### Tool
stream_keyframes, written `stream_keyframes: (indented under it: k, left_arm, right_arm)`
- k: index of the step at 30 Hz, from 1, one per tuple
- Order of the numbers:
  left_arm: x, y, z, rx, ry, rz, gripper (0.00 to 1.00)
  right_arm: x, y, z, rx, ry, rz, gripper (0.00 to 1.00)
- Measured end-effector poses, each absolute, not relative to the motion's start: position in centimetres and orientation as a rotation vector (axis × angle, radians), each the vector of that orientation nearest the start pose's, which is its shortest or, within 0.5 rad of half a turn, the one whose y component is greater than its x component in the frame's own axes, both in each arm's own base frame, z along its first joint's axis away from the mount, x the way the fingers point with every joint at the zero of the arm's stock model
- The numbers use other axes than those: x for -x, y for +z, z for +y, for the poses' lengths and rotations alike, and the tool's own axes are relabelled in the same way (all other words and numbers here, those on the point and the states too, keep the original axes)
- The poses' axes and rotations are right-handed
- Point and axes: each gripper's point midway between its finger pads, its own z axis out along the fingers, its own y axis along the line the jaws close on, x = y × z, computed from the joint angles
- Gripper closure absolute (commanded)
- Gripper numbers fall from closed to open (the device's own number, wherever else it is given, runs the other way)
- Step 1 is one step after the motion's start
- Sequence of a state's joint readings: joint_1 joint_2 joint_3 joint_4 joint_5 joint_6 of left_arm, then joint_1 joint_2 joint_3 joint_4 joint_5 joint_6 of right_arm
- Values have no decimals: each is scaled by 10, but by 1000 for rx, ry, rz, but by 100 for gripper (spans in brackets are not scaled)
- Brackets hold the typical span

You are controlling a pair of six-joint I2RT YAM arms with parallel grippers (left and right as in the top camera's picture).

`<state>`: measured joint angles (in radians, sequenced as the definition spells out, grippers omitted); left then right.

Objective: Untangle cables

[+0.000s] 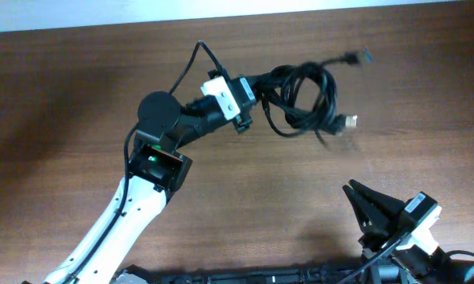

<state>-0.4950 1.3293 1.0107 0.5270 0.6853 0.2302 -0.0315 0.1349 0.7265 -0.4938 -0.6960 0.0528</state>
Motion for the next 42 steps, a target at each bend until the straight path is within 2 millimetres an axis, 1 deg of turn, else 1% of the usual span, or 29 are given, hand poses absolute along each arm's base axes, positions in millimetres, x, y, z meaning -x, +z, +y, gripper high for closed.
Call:
stream_keyframes:
  k: [2, 3, 4, 5, 6, 9, 11, 15, 20, 22, 24, 28, 31, 35, 38, 42]
  left_arm:
    - [-309, 393, -291, -1057, -613, 973, 100]
    - [-308, 395, -291, -1067, -587, 946, 100]
    - [-308, 397, -291, -1075, -564, 925, 100]
    - [-308, 398, -291, -1079, -553, 914, 100]
    - [-308, 398, -291, -1081, -549, 910, 100]
    - [-307, 399, -291, -1066, -583, 929, 100]
    - [-306, 402, -291, -1031, -647, 960, 100]
    - [-302, 416, -289, -887, -883, 1054, 100]
    - [-297, 427, -287, -756, -1109, 1135, 100]
    - [-293, 429, -291, -727, -1184, 1163, 100]
    - [-284, 429, -299, -727, -1241, 1175, 100]
    - [-263, 429, -318, -762, -1319, 1170, 100]
    - [-249, 429, -329, -796, -1343, 1153, 100]
    - [-240, 429, -335, -832, -1333, 1125, 100]
    - [-235, 429, -339, -857, -1318, 1102, 100]
    - [-228, 429, -343, -878, -1318, 1085, 100]
  right_arm:
    - [-137, 355, 106, 504, 529, 1433, 90]
    - [-137, 355, 106, 504, 529, 1433, 73]
    - [-137, 355, 106, 504, 528, 1433, 52]
    - [-137, 355, 106, 503, 528, 1434, 39]
    - [-137, 355, 106, 499, 529, 1435, 32]
    - [-137, 356, 105, 499, 522, 1433, 23]
    - [-138, 356, 103, 491, 512, 1434, 21]
    - [-140, 362, 101, 480, 491, 1410, 20]
    - [-137, 384, 101, 499, 456, 1311, 19]
    - [-138, 390, 101, 508, 450, 1285, 19]
    - [-140, 395, 102, 520, 452, 1268, 19]
    - [-146, 402, 106, 551, 465, 1246, 19]
    - [-152, 405, 113, 597, 493, 1231, 19]
    - [-157, 404, 120, 648, 537, 1233, 21]
    - [-162, 398, 126, 683, 582, 1253, 26]
    - [-166, 392, 130, 712, 624, 1275, 26]
